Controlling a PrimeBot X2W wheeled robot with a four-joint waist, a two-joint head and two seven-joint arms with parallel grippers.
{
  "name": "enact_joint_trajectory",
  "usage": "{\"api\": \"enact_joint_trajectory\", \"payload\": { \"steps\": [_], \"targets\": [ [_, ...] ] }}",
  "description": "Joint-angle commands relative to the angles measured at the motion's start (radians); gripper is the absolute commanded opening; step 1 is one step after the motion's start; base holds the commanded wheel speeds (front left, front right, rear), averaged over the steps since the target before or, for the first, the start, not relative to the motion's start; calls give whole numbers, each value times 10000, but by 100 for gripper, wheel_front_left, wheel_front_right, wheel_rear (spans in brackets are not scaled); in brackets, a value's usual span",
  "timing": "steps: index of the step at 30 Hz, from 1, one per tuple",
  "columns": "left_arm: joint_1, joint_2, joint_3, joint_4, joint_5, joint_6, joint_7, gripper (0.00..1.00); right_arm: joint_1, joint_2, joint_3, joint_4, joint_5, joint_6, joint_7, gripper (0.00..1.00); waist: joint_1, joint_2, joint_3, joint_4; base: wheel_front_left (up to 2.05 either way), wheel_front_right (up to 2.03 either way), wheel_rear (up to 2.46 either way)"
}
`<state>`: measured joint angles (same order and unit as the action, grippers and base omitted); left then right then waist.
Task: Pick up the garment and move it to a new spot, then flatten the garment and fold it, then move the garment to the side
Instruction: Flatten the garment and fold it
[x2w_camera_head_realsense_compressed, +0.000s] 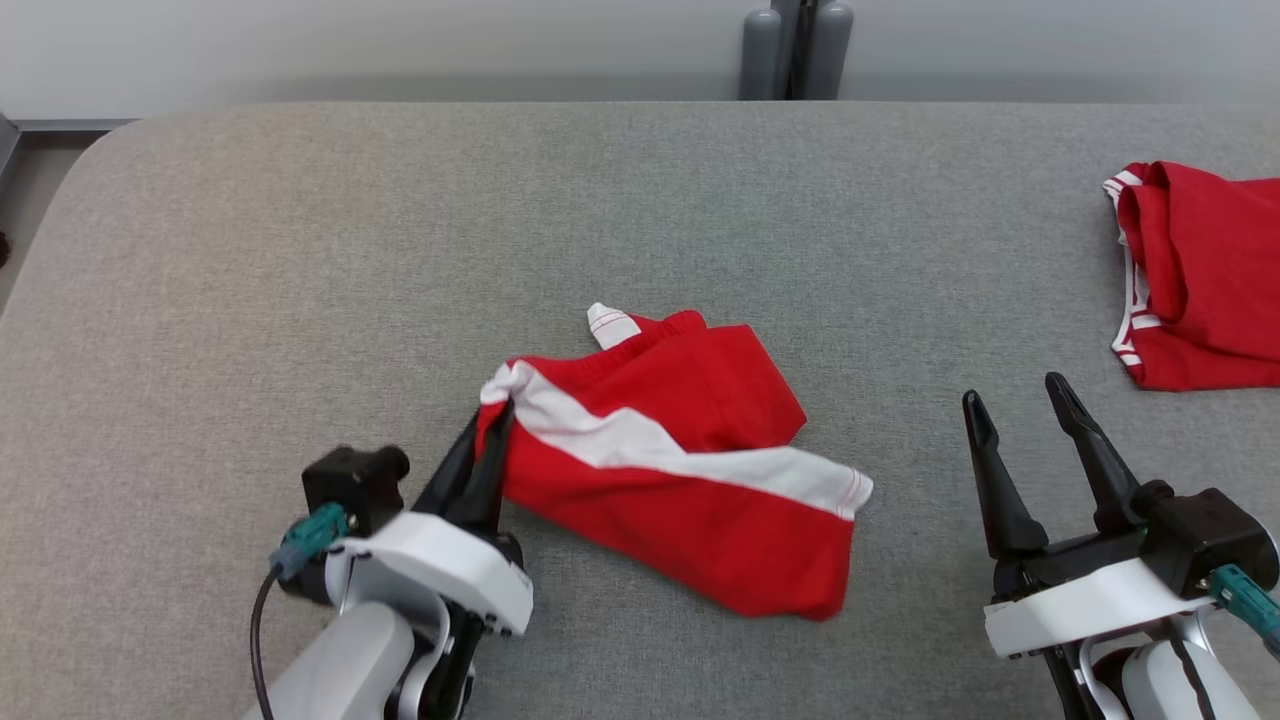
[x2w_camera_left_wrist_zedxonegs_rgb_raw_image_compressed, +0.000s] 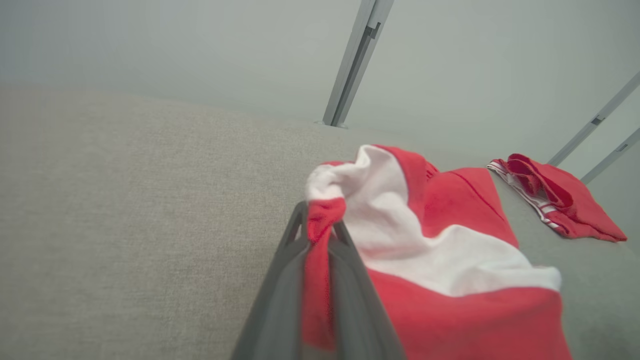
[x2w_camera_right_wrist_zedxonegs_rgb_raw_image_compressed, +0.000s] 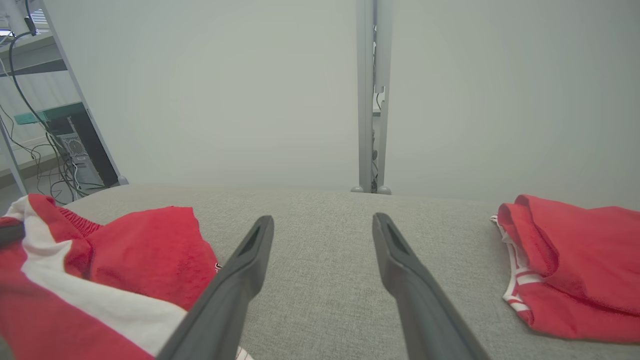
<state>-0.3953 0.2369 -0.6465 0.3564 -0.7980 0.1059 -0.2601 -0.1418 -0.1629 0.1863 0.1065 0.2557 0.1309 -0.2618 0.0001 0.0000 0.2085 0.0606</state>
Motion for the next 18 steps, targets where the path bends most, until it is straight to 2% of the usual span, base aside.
{"api": "enact_joint_trajectory", "payload": {
  "steps": [1,5,6,11,16,18],
  "targets": [
    [194,57,61,-141,-12,114,-34,100,92,-73,-26,1,70,-2,-58,100,-1,0,-19,76,0,0,0],
    [737,291,5,-390,24,406,111,100,115,-79,42,88,94,-2,-57,100,-1,0,-97,115,0,0,0],
    [865,413,-47,-507,144,630,186,100,76,-73,80,105,88,-2,-58,100,-1,0,-160,91,0,0,0],
    [1120,819,96,-1112,416,1071,157,100,125,-40,107,151,127,-2,-57,100,-1,0,-354,-65,0,0,0],
    [1405,1003,910,-2018,863,1347,-41,100,227,87,159,229,232,-2,-58,100,-1,0,-595,-261,0,0,0],
    [1547,874,1501,-2449,1203,1397,-45,100,237,178,212,292,442,-2,-58,100,-1,0,-702,-336,0,0,0]
  ]
}}
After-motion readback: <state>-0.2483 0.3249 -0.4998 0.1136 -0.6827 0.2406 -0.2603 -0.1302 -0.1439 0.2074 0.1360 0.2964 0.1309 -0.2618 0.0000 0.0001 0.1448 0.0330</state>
